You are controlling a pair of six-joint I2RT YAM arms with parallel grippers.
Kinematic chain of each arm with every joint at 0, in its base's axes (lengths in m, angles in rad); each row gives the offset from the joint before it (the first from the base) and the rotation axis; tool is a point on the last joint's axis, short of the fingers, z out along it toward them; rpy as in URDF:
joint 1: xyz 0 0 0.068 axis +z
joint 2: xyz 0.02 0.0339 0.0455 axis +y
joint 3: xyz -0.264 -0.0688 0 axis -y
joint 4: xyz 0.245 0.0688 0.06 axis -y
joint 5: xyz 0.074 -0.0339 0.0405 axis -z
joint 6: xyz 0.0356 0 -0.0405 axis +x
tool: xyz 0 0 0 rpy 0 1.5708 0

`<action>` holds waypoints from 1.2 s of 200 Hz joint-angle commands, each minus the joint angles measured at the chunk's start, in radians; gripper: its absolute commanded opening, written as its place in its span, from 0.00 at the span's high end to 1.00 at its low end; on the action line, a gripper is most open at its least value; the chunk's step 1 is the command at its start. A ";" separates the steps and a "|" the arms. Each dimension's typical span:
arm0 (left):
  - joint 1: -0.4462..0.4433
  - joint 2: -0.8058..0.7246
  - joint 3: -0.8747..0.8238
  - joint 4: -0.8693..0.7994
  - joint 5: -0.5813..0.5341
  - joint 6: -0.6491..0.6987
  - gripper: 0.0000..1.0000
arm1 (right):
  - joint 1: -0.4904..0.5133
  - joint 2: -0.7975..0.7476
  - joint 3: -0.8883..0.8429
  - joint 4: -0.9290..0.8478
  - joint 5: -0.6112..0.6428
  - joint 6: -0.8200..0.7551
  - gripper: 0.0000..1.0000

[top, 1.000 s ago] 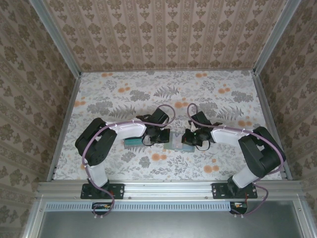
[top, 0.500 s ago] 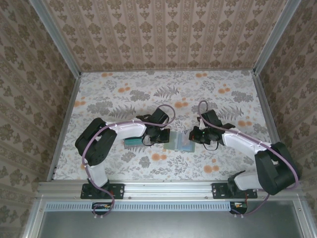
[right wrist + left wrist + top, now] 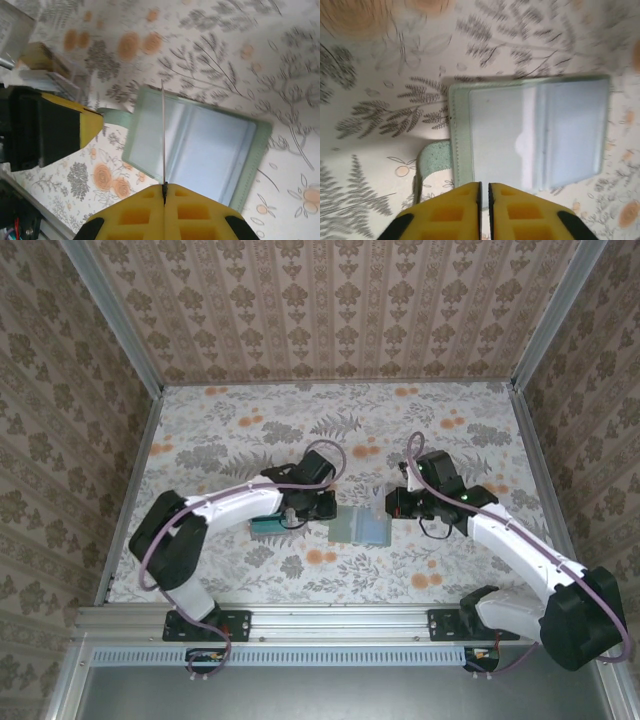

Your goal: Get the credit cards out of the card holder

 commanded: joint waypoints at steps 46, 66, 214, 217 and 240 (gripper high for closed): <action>0.090 -0.364 -0.074 -0.135 -0.230 -0.046 0.48 | 0.138 0.076 0.202 -0.050 0.045 -0.277 1.00; 0.140 -0.467 -0.130 -0.182 -0.256 -0.051 0.36 | 0.188 0.153 0.278 -0.066 0.066 -0.344 1.00; 0.352 -1.065 -0.262 -0.692 -0.472 -0.174 0.00 | 0.455 0.741 0.852 -0.211 0.189 -0.920 1.00; 0.352 -1.073 -0.263 -0.698 -0.476 -0.177 0.00 | 0.460 0.748 0.860 -0.210 0.194 -0.926 1.00; 0.355 -1.129 -0.262 -0.731 -0.503 -0.184 0.00 | 0.490 0.815 0.935 -0.230 0.220 -0.978 1.00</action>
